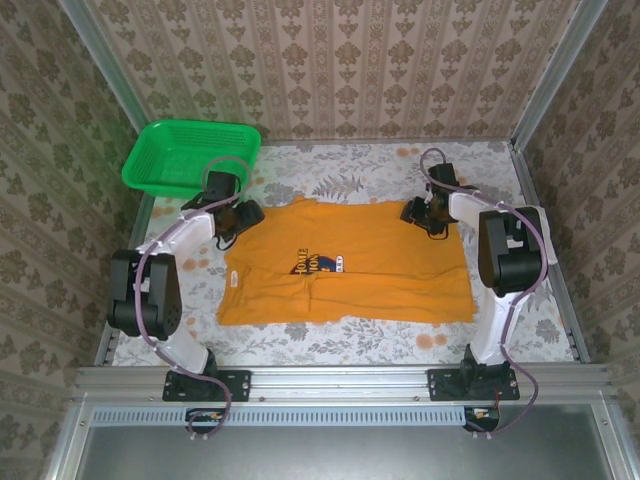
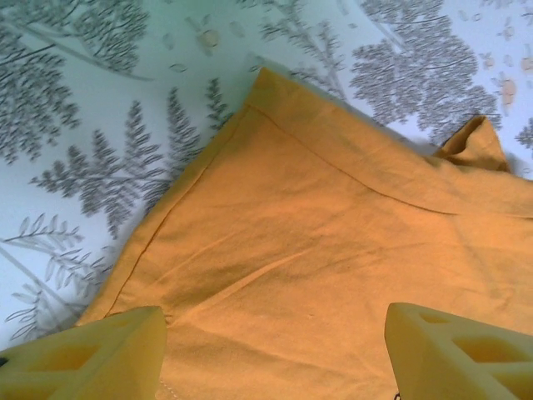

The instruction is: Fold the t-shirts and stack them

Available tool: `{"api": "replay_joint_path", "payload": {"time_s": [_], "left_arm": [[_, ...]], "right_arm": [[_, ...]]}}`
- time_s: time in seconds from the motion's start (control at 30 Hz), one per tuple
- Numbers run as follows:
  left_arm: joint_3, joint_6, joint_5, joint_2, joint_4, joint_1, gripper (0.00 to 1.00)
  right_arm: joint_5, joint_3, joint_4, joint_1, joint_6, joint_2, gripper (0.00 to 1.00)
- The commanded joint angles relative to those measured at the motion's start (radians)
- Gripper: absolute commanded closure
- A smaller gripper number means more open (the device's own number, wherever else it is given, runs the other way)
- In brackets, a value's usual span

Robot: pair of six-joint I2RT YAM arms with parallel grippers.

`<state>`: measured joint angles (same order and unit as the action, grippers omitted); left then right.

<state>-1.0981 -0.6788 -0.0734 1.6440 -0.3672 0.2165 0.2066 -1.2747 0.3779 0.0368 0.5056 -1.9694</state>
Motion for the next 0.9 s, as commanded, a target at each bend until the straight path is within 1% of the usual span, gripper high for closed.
{"api": "replay_joint_path", "payload": {"time_s": [0.0, 0.17, 0.3, 0.47, 0.67, 0.77, 0.87], "left_arm": [[-0.046, 0.039, 0.018, 0.033, -0.011, 0.011, 0.28], [-0.133, 0.079, 0.004, 0.105, -0.017, 0.024, 0.25], [-0.267, 0.189, 0.027, 0.175, -0.063, 0.058, 0.23], [-0.547, 0.4, 0.03, 0.353, -0.249, 0.092, 0.29], [-0.842, 0.513, 0.031, 0.575, -0.436, 0.118, 0.37], [-0.949, 0.57, 0.013, 0.661, -0.498, 0.121, 0.41], [-1.043, 0.632, 0.024, 0.734, -0.566, 0.114, 0.44]], "right_arm": [[-0.04, 0.031, 0.103, -0.041, -0.025, -0.008, 0.46], [-0.037, 0.003, 0.128, -0.088, -0.064, -0.005, 0.46], [0.011, -0.012, 0.105, -0.089, -0.091, 0.049, 0.45], [0.081, 0.024, 0.028, -0.086, -0.045, 0.149, 0.45], [0.093, 0.05, 0.012, -0.08, -0.033, 0.215, 0.45], [0.083, 0.067, 0.009, -0.08, -0.037, 0.229, 0.44], [0.083, 0.084, 0.005, -0.08, -0.042, 0.234, 0.44]]}}
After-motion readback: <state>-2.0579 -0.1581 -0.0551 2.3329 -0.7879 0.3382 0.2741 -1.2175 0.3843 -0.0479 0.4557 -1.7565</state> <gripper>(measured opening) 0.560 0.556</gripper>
